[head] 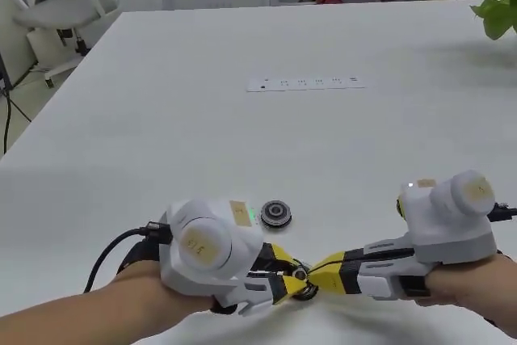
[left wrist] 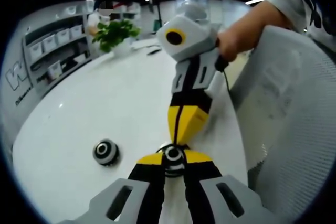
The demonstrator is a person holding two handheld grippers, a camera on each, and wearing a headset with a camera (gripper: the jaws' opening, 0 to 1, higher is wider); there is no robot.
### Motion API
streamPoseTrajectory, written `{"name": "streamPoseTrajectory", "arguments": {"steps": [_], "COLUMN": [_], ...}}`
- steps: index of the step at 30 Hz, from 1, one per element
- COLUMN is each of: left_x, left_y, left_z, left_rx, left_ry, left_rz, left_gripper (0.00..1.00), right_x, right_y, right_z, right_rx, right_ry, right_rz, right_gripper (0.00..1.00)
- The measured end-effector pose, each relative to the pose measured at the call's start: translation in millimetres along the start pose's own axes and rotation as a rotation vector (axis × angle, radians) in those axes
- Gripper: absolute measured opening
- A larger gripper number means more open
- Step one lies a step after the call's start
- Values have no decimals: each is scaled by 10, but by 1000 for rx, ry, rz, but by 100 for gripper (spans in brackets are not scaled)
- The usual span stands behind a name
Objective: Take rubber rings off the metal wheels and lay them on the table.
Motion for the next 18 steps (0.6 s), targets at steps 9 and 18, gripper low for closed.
{"name": "streamPoseTrajectory", "arguments": {"steps": [9,18], "left_x": [-7,-77], "left_y": [-19,-47], "left_z": [2,-27], "left_rx": [-40,-17], "left_ry": [20,35], "left_rz": [-11,-14], "left_gripper": [19,28], "right_x": [-19,-39], "right_y": [1,-19], "right_z": [-3,-5], "right_rx": [7,15], "right_ry": [4,8], "right_rz": [-9,-24], "right_gripper": [0,0]}}
Point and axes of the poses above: the centre of the closed fingertips' face, and the gripper's own axes: x roughly forward along the fingers, z roughly to its left, y roughly out of its underside, the point moved 10 cm from there along -x, roughly backward along the fingers, and after that the axes turned 5 degrees about x, right-handed, at the moved point
